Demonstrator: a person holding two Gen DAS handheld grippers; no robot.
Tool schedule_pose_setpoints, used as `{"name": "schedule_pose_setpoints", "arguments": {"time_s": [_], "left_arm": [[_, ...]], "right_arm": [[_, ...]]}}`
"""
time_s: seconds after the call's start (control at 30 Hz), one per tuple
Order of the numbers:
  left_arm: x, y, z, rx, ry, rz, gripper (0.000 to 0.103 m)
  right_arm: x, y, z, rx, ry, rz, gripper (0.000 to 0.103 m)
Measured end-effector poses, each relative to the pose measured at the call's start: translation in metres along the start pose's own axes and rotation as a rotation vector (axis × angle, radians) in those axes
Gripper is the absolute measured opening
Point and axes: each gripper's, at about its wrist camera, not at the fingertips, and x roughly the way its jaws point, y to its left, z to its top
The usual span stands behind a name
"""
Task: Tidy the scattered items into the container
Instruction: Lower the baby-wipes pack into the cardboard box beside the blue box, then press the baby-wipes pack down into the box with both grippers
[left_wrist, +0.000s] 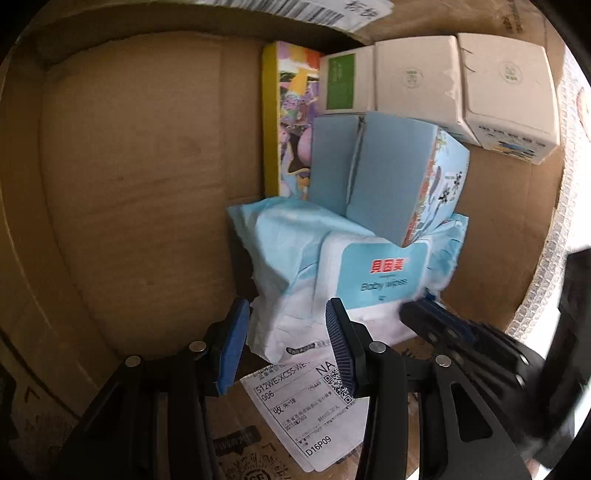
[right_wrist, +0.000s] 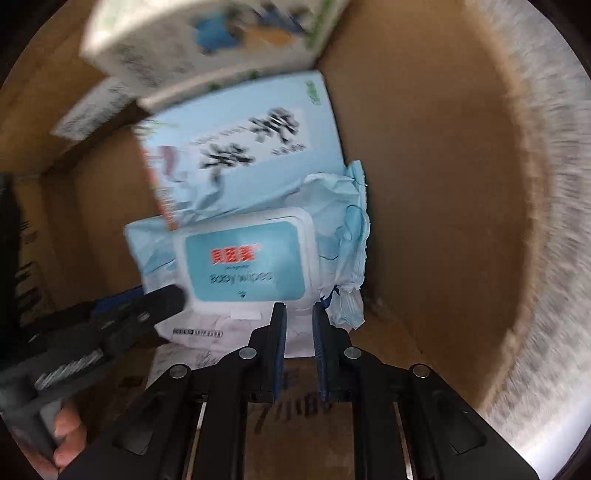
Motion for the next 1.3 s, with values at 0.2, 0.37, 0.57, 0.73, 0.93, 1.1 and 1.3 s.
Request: {"name": "schedule_pose_setpoints", "arguments": {"time_s": [0.2, 0.37, 0.57, 0.73, 0.93, 1.1, 1.3], "left_arm": [[-0.008, -0.005, 0.009, 0.024, -0.054, 0.001, 0.047], [-0.022, -0.011, 0.013, 0.04, -0.146, 0.037, 0.026], [-0.023, -0.013, 0.022, 0.025, -0.154, 0.033, 0.023], [-0.025, -0.014, 0.029, 0.014, -0.153, 0.02, 0.023], [-0.027, -0.015, 0.037, -0.003, -0.159, 0.015, 0.024], [-0.026, -0.016, 0.047, -0.025, -0.152, 0.014, 0.03], [-0.027, -0.02, 0.057, -0.029, -0.145, 0.013, 0.034]], "right_arm": [[0.013, -0.001, 0.008, 0.041, 0.018, -0.051, 0.012], [-0.007, 0.0, -0.004, 0.043, -0.06, -0.024, 0.012], [-0.061, -0.004, -0.012, 0.128, -0.249, 0.056, 0.012], [-0.056, -0.018, 0.002, 0.301, -0.186, 0.133, 0.011], [-0.045, -0.02, 0.008, 0.426, -0.17, 0.18, 0.012], [-0.045, -0.012, 0.015, 0.413, -0.151, 0.133, 0.012], [-0.05, -0.01, 0.024, 0.445, -0.131, 0.115, 0.012]]}}
